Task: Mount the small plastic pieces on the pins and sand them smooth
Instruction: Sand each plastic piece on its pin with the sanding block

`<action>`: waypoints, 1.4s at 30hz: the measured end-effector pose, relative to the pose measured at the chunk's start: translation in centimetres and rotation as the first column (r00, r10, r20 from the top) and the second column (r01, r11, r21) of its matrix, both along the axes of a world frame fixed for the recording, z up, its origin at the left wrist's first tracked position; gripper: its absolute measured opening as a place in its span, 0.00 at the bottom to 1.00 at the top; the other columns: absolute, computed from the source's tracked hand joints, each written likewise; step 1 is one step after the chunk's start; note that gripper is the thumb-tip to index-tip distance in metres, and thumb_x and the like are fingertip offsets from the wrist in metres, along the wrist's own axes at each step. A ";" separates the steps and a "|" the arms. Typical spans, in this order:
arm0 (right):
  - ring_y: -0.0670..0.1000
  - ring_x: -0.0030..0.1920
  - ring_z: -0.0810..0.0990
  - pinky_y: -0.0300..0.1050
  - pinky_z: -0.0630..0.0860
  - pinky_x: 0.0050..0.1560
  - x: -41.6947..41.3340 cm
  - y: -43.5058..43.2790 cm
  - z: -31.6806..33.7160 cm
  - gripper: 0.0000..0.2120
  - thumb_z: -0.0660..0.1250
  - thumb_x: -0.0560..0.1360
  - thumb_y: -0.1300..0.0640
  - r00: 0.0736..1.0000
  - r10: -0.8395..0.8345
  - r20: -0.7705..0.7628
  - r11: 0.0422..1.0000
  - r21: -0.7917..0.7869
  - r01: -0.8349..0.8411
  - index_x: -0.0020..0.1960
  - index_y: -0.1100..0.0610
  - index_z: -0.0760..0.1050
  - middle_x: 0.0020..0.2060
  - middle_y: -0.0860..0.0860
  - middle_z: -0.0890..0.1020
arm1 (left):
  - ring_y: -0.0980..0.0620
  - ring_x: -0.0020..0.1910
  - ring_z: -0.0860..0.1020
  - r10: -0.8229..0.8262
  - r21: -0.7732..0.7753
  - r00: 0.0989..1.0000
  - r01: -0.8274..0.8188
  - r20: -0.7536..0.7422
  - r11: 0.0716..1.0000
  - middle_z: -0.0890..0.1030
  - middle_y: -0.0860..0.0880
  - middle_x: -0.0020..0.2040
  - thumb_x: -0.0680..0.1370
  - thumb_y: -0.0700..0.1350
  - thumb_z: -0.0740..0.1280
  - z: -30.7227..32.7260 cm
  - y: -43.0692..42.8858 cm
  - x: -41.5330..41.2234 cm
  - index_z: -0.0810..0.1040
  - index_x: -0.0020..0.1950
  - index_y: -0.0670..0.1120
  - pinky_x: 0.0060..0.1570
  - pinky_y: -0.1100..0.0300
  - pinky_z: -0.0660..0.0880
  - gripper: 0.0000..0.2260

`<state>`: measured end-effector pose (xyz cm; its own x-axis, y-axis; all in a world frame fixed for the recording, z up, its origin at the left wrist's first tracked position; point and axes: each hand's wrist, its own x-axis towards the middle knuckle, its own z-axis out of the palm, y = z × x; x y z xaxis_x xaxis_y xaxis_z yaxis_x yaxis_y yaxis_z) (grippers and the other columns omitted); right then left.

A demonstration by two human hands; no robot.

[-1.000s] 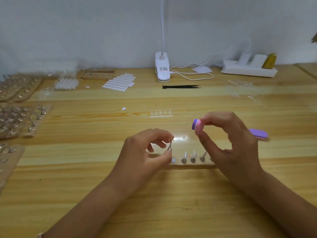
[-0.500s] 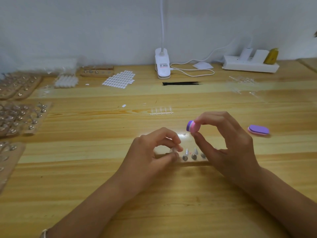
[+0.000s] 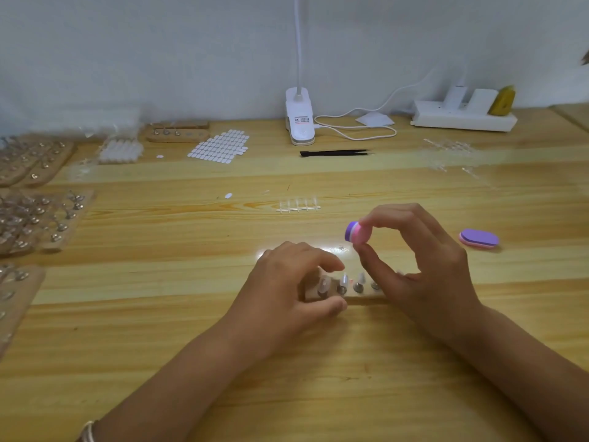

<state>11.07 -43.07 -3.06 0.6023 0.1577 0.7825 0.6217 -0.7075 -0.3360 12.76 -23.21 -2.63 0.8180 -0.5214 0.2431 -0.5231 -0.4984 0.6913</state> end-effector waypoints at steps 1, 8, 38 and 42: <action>0.51 0.49 0.81 0.42 0.77 0.54 0.0 0.0 0.0 0.06 0.72 0.74 0.68 1.000 -0.004 -0.013 1.000 0.011 0.004 0.51 0.65 0.80 0.46 0.52 0.82 | 0.59 0.50 0.75 -0.013 0.012 1.000 0.013 0.009 1.000 0.80 0.59 0.47 0.69 0.53 0.74 -0.1 -0.2 0.1 0.82 0.51 0.54 0.55 0.53 0.71 0.12; 0.52 0.48 0.81 0.50 0.78 0.50 0.1 -0.1 -0.4 0.09 0.73 0.73 0.69 0.993 -0.016 -0.117 0.999 0.033 0.020 0.52 0.63 0.79 0.46 0.52 0.81 | 0.53 0.46 0.77 -0.011 0.029 0.976 0.005 0.218 1.000 0.82 0.56 0.44 0.72 0.46 0.74 -0.5 -0.9 0.3 0.84 0.41 0.49 0.49 0.52 0.71 0.02; 0.52 0.56 0.81 0.45 0.78 0.58 -0.9 0.8 0.3 0.15 0.72 0.75 0.71 0.964 0.205 0.170 0.975 -0.125 -0.186 0.59 0.61 0.79 0.53 0.55 0.82 | 0.59 0.40 0.81 0.081 -0.453 0.996 -0.082 -0.021 0.888 0.84 0.58 0.39 0.71 0.46 0.76 1.1 0.4 -0.1 0.85 0.42 0.49 0.43 0.66 0.73 0.03; 0.53 0.54 0.81 0.48 0.78 0.56 -0.4 -0.1 0.5 0.10 0.72 0.75 0.71 0.977 0.149 0.153 0.971 -0.209 -0.115 0.55 0.64 0.82 0.50 0.58 0.84 | 0.59 0.41 0.81 0.116 -0.453 0.993 -0.108 -0.011 0.885 0.84 0.58 0.39 0.70 0.43 0.76 1.1 0.6 -0.1 0.85 0.41 0.50 0.43 0.68 0.72 0.03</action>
<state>10.72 -43.16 -2.58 0.4301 0.3884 0.8150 0.7491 -0.6574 -0.0820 12.62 -22.63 -1.50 0.8584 -0.2572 0.4438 -0.4952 -0.1898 0.8478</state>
